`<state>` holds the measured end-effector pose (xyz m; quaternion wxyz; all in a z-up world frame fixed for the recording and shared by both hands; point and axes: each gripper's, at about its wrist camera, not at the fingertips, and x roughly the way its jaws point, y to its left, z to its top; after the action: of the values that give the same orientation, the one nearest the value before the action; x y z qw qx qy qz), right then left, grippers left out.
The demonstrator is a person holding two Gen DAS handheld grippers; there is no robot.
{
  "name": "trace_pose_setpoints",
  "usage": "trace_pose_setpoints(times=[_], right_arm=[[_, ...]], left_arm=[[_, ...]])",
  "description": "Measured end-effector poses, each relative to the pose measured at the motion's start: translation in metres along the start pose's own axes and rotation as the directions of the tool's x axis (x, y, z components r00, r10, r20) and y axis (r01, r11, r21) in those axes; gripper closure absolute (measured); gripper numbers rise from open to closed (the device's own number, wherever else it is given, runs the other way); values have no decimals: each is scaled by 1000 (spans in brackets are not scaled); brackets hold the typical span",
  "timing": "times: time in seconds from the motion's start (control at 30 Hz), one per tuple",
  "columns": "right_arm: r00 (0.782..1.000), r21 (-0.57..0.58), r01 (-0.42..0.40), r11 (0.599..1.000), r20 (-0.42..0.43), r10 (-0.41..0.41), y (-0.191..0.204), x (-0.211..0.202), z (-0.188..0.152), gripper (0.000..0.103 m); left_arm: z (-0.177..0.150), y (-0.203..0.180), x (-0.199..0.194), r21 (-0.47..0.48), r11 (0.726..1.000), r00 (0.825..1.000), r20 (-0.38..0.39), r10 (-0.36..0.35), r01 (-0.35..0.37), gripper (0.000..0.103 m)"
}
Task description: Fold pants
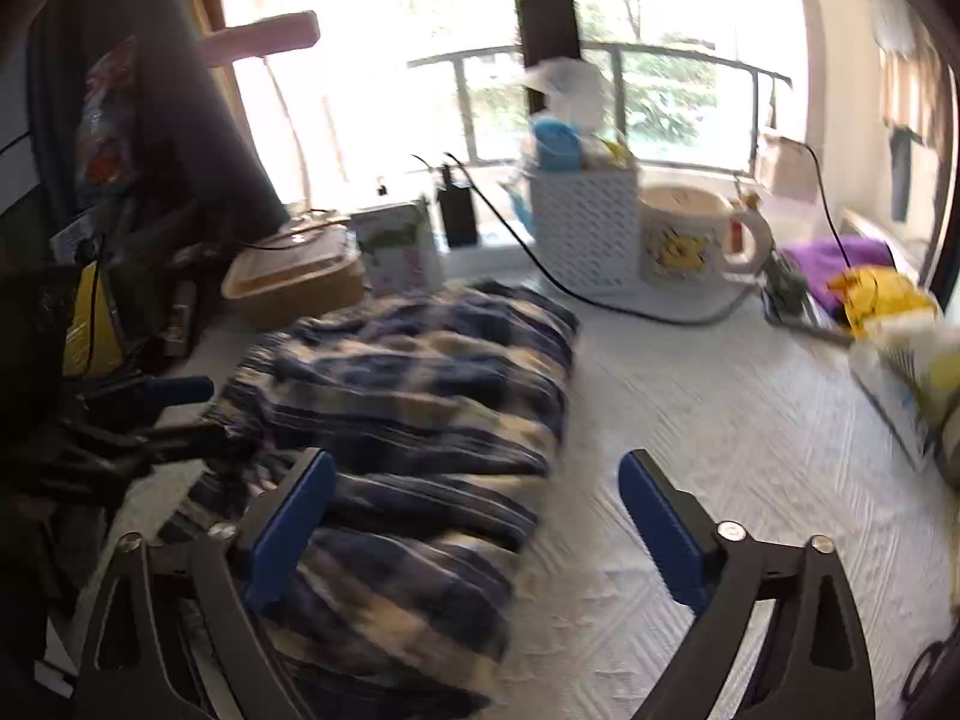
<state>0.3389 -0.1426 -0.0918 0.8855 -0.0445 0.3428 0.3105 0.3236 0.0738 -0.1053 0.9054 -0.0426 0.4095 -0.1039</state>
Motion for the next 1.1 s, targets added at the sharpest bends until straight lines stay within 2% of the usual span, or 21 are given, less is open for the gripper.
trace_pose_setpoints(times=[0.03,0.07,0.17,0.27,0.33,0.43,0.5,0.57,0.67,0.77,0.87,1.0,1.1], right_arm=[[1000,-4,1,1000,-9,-1,0,5,-2,9],[1000,-13,7,1000,-21,-8,2,10,-5,9],[995,-57,21,998,-95,-26,8,31,-19,9],[987,-91,24,996,-155,-38,13,46,-30,9],[989,-104,28,994,-144,-43,12,44,-28,9],[987,-103,17,995,-155,-33,6,42,-30,9],[988,-83,6,997,-153,-19,-3,35,-26,9],[991,-79,7,997,-131,-17,-8,27,-20,9],[998,-68,3,998,-64,-8,-16,15,5,9],[1000,-91,15,996,-13,-16,-20,19,32,9],[1000,-113,-21,993,-1,21,-19,39,54,9],[998,-163,-32,986,-60,22,-10,83,69,18],[993,-217,9,976,-115,-35,-10,120,70,18]], left_arm=[[0,3,6,-6,1000,1000,-21,14,-14,70],[0,9,13,-22,999,999,-34,24,-25,72],[-4,20,15,-28,998,998,-47,49,-50,77],[-8,29,7,-39,997,996,-52,72,-74,77],[-12,34,1,-44,994,994,-52,95,-97,77],[-16,45,-8,-79,994,996,-53,67,-71,73],[-14,44,-17,-69,997,998,-48,38,-41,69],[-7,41,-31,-40,999,999,-14,37,-37,51],[12,42,-48,-11,1000,997,76,11,-10,36],[33,46,-34,16,999,996,90,28,-29,35],[45,48,0,50,998,999,46,22,-25,35],[49,49,48,100,993,997,-40,70,-66,35],[52,55,60,83,989,992,-27,126,-124,34]])
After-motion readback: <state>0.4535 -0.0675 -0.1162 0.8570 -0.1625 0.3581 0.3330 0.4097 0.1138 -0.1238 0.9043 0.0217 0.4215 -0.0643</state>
